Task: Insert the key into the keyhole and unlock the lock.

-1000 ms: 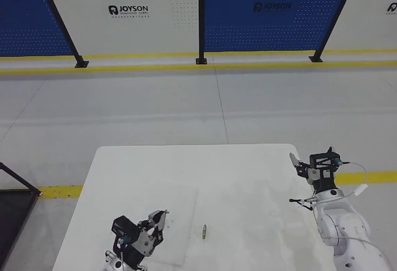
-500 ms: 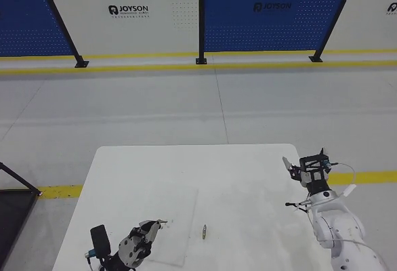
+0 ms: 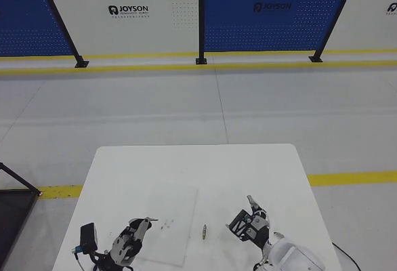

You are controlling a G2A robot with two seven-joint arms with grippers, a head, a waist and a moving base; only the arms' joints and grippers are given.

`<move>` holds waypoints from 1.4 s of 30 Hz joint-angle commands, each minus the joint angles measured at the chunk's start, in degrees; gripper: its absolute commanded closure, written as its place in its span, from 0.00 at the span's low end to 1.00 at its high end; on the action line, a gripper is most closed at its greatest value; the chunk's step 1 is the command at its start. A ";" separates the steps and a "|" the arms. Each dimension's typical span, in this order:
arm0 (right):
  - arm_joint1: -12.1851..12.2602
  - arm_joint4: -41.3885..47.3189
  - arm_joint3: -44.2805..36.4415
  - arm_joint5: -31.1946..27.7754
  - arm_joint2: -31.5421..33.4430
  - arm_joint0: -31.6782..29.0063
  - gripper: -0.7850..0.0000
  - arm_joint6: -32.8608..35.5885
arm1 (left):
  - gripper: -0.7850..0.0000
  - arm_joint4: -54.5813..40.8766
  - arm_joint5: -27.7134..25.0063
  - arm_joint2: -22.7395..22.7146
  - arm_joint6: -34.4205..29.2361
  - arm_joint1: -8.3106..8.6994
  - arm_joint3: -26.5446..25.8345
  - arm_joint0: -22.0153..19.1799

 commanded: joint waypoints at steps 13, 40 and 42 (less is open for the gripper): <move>-0.99 -1.72 2.93 -0.70 -8.97 2.01 0.00 2.44 | 1.00 -1.45 -0.97 -0.07 -0.35 0.12 2.81 -0.39; -5.35 8.87 11.50 21.63 -20.70 7.62 0.50 8.04 | 1.00 -1.45 -0.97 -0.07 -0.35 0.12 2.81 -0.39; -5.54 9.34 12.37 21.85 -20.97 8.21 0.51 8.05 | 1.00 -1.45 -0.97 -0.07 -0.35 0.12 2.81 -0.39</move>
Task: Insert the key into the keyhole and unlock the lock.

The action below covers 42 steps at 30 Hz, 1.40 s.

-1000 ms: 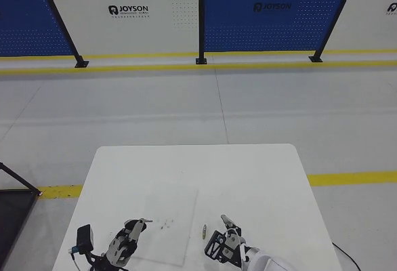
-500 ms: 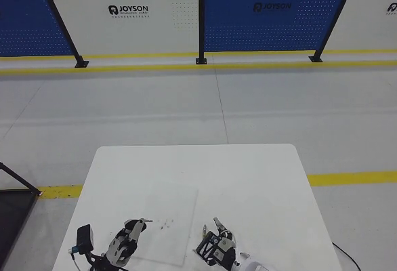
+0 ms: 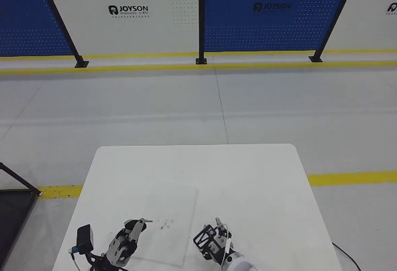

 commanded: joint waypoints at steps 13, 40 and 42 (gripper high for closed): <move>-1.03 3.48 5.00 0.30 -1.42 3.02 0.56 -0.97 | 1.00 0.00 0.00 0.00 0.00 0.00 0.00 0.00; 1.54 22.60 3.18 -25.31 10.45 0.57 1.00 -29.95 | 1.00 -1.14 -0.39 1.21 -1.78 -0.10 -0.94 -0.49; 1.88 25.27 4.22 -31.15 11.71 0.80 1.00 -35.17 | 1.00 -1.45 -1.40 1.90 -1.42 -0.18 -1.51 -0.73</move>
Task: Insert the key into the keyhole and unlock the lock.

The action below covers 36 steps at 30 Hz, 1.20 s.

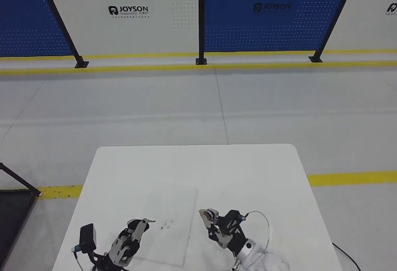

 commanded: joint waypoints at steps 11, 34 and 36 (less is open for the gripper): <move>0.12 5.23 7.40 -23.73 -1.17 3.98 1.00 -22.84 | 1.00 -6.88 -1.53 6.15 -0.63 -0.40 -1.01 -1.84; -1.78 19.85 8.31 -29.29 -7.11 6.11 1.00 -26.74 | 1.00 -14.12 -1.12 12.65 -0.22 -1.99 -2.60 -3.88; -2.34 22.10 9.19 -31.26 -8.83 7.09 1.00 -27.36 | 1.00 -17.11 -1.53 14.72 -0.63 -2.62 -2.83 -4.24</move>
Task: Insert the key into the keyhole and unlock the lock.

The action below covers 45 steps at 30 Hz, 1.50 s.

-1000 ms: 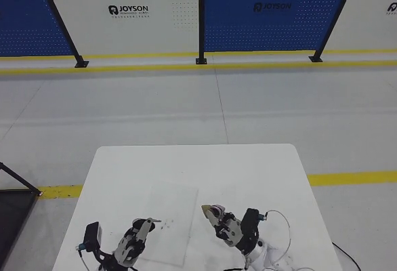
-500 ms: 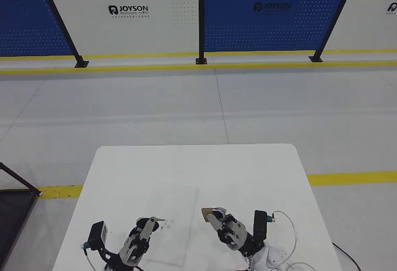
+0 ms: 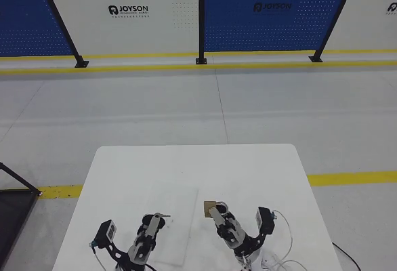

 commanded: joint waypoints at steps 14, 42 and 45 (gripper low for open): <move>-2.61 3.66 4.66 -6.03 -5.18 3.16 1.00 -3.35 | 1.00 -3.95 -0.23 7.70 -0.23 -3.83 2.06 -3.89; -4.56 1.17 6.19 -4.55 -4.85 2.82 1.00 -5.89 | 1.00 -3.29 -0.23 8.87 -0.24 -8.63 6.93 -6.33; -4.56 1.17 6.19 -4.55 -4.85 2.82 1.00 -5.89 | 1.00 -2.75 -0.23 8.73 -0.24 -9.04 7.40 -6.48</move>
